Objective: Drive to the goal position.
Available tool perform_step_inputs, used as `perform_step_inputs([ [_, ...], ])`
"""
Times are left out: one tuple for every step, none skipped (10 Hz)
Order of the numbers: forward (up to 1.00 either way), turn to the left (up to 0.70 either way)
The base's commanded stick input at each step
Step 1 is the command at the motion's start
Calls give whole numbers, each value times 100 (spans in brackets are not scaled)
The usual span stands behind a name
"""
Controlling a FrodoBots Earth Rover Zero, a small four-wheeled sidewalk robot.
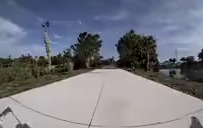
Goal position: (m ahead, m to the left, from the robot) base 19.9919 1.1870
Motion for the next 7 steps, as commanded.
perform_step_inputs([
  [73, 0],
  [73, 0],
  [73, -23],
  [73, -37],
  [73, -23],
  [74, 0],
  [74, 0],
])
